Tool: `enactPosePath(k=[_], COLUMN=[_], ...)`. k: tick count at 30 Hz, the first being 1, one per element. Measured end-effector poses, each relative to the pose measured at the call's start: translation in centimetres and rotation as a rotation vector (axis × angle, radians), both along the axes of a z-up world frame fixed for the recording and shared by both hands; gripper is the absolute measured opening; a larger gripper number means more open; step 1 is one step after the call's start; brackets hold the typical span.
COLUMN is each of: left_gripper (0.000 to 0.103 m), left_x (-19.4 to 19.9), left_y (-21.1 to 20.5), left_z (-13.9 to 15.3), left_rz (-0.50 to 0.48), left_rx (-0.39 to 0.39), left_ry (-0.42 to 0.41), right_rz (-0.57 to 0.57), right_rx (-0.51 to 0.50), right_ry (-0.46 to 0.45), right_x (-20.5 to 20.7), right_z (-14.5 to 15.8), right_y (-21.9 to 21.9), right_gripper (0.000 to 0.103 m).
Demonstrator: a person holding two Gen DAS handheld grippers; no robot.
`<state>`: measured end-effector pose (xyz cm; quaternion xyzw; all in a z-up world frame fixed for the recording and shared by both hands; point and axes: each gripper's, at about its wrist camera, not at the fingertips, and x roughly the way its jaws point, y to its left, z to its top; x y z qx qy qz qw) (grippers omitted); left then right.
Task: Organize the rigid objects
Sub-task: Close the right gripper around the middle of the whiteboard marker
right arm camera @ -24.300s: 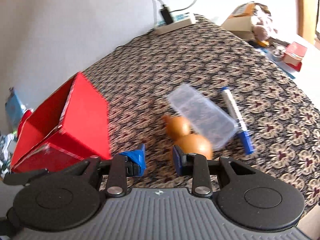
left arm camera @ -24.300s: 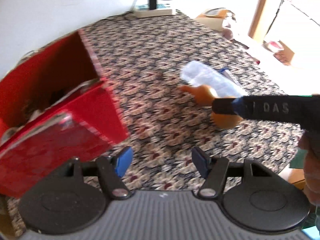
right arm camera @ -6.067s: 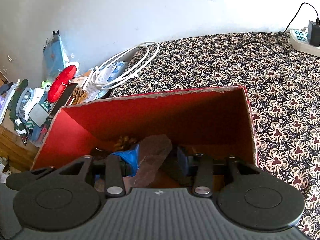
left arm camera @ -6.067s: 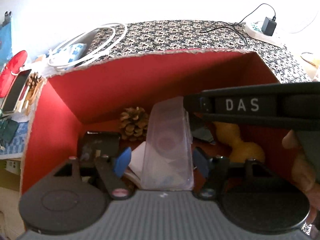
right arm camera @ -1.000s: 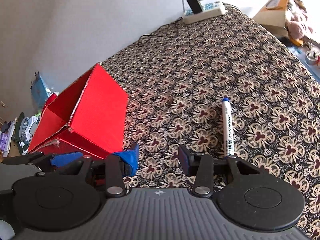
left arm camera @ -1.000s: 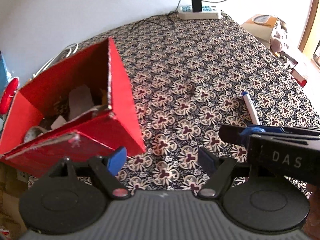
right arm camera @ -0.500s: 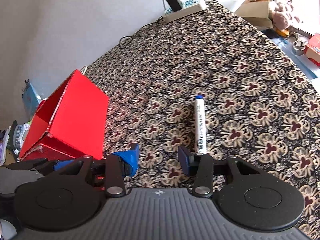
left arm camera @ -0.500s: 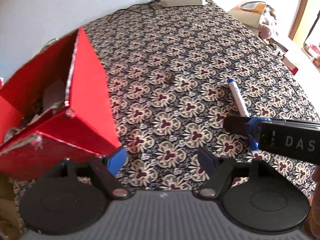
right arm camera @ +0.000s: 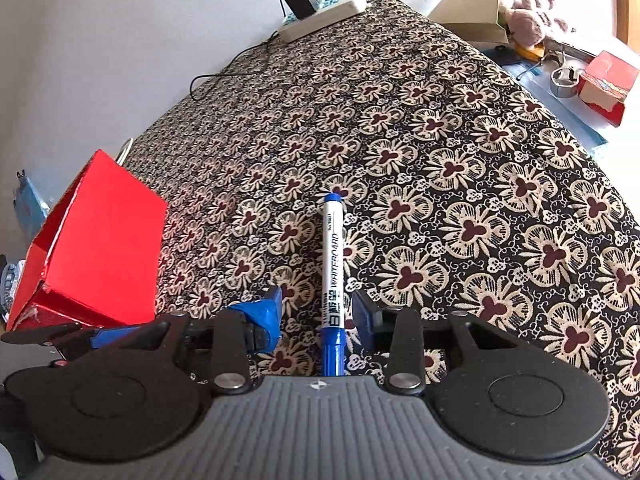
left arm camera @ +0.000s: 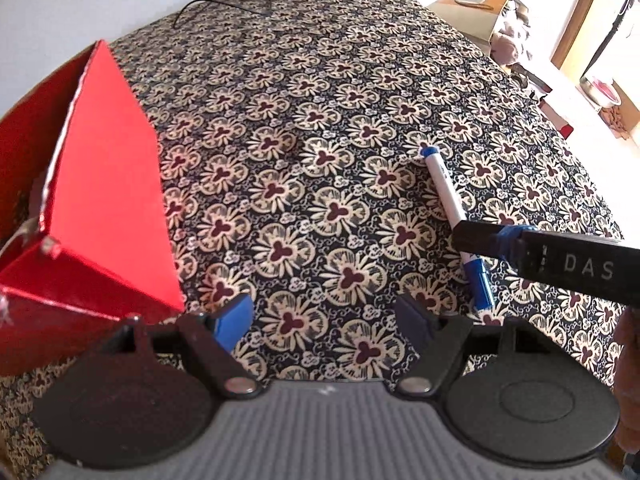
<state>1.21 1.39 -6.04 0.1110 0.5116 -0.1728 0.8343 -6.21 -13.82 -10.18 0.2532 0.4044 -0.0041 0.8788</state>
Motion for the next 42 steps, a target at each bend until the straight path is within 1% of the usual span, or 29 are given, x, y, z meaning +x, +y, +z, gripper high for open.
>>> enactPosePath(k=[4,10,14,17,19,24,28,32,33,36,40,41,42], left_gripper=[0.078,0.079,0.079,0.079,0.079,0.080,0.080,0.079,0.078,0.062,0.056,0.056,0.054], left_x=[0.6,1.3,1.6,1.8,1.9,1.9,2.0,2.6,2.8,3.6,4.2,4.3,4.3], left_y=[-0.2,-0.3,-0.4,-0.4,-0.4,-0.5,-0.9,-1.3,-1.3,-1.2,-1.3,-1.3,-1.4], left_z=[-0.3,-0.6,-0.7,-0.7,-0.6,-0.3,-0.3,-0.7,-0.9,-1.5,-2.4,-2.4,-2.4], left_rz=[-0.007,-0.015,-0.021,-0.032,-0.047,-0.113,-0.159,-0.160,-0.156,-0.141,-0.134,-0.134,-0.138], left_rx=[0.002,0.006,0.002,-0.012,-0.034,-0.111,-0.168,-0.180,-0.183,-0.196,-0.199,-0.199,-0.198], left_ry=[0.008,0.015,0.016,0.013,0.015,0.034,0.057,0.069,0.073,0.096,0.137,0.135,0.132], right_rz=[-0.001,0.013,0.027,0.044,0.049,0.063,0.057,0.048,0.051,0.060,0.063,0.065,0.067], right_rx=[0.002,-0.015,-0.001,0.057,0.100,0.189,0.305,0.342,0.346,0.356,0.384,0.388,0.391], right_ry=[0.020,0.009,0.014,0.027,0.035,0.050,0.075,0.078,0.078,0.077,0.080,0.081,0.082], right_x=[0.6,1.7,2.4,3.0,3.4,4.7,5.6,6.1,6.2,6.8,7.2,7.3,7.5], right_z=[-0.8,-0.9,-1.1,-1.3,-1.6,-2.2,-3.0,-3.2,-3.2,-3.1,-3.2,-3.1,-3.1], right_y=[0.0,0.2,0.3,0.3,0.3,0.0,-0.9,-1.7,-1.8,-2.3,-3.3,-3.5,-3.7], right_gripper=[0.019,0.015,0.007,0.003,0.002,0.002,0.002,0.000,0.000,0.000,0.000,0.000,0.000])
